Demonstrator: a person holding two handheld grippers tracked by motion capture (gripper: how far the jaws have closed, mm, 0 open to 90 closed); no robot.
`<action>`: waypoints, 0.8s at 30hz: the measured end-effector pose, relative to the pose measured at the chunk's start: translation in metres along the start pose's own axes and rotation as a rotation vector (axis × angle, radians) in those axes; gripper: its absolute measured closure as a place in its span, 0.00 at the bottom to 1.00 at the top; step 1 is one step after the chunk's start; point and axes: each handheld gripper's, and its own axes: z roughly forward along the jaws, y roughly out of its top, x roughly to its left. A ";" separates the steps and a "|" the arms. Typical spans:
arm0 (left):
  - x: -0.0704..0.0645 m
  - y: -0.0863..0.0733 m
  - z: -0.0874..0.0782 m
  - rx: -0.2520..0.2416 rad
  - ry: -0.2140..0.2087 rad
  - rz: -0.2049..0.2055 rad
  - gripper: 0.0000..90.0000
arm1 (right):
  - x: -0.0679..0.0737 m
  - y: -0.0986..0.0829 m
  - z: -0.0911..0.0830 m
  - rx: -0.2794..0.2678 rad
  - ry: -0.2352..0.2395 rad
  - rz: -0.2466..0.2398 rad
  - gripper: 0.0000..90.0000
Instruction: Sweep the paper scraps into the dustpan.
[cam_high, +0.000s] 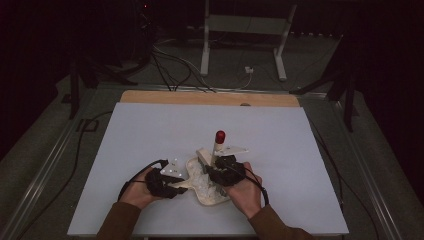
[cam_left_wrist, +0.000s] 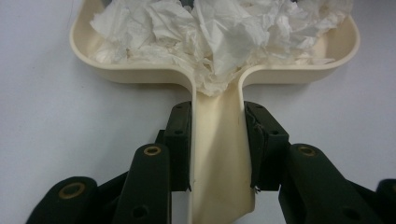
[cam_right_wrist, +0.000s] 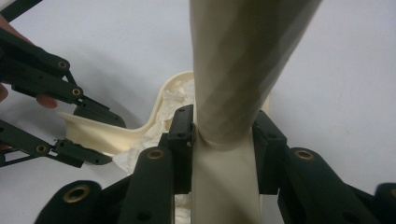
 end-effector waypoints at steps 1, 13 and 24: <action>0.000 -0.001 0.000 -0.005 0.004 -0.002 0.74 | -0.001 0.001 -0.001 -0.004 -0.003 0.002 0.75; -0.002 -0.010 0.000 -0.096 0.039 -0.020 0.74 | -0.010 0.012 -0.016 -0.054 -0.033 -0.014 0.75; -0.002 -0.013 -0.004 -0.116 0.056 -0.025 0.74 | -0.020 0.017 -0.025 -0.088 -0.064 -0.001 0.75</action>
